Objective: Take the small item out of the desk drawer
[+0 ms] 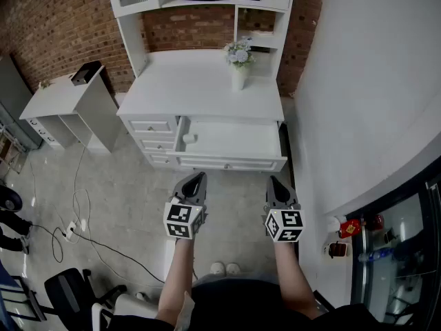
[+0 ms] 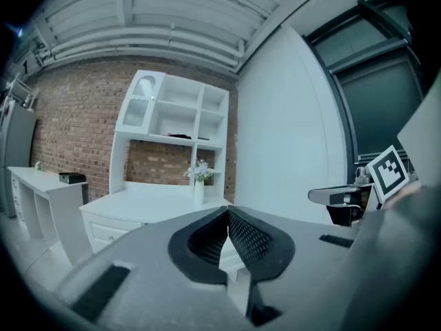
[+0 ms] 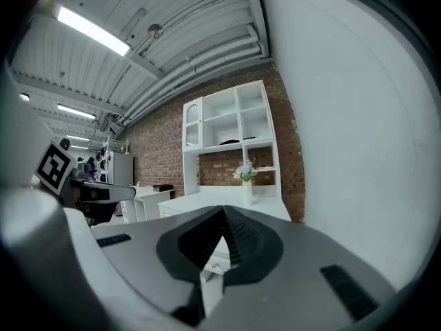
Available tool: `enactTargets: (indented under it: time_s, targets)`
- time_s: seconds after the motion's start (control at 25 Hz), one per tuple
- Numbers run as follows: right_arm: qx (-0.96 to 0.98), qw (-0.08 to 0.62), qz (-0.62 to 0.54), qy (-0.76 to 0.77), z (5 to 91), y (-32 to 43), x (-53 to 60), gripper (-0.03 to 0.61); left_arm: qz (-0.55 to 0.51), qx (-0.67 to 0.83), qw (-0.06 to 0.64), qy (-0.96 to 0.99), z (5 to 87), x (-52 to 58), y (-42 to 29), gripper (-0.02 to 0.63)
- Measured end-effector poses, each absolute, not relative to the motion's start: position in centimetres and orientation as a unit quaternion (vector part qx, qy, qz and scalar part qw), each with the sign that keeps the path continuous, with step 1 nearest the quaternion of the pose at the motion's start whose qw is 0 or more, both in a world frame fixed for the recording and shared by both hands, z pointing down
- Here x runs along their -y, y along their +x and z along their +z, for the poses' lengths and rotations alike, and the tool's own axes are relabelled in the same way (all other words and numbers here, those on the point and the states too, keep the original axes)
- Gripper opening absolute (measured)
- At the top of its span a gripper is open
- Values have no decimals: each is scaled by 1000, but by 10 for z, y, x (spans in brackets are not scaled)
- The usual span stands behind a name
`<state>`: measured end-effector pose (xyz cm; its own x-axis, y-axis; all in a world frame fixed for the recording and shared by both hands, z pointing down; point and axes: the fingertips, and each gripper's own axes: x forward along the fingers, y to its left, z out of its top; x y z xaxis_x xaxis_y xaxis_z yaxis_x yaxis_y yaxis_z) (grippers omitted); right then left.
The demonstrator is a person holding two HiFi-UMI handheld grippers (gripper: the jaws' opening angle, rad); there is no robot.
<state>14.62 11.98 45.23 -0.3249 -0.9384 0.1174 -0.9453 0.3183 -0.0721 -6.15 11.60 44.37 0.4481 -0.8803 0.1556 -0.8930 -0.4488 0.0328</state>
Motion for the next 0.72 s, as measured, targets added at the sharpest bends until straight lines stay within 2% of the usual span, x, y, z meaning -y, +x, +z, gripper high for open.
enactTargets:
  time_s: [0.72]
  targets:
    - [814, 14, 70, 577, 450, 145, -130, -3, 64, 520, 61, 849, 448, -128, -60, 9]
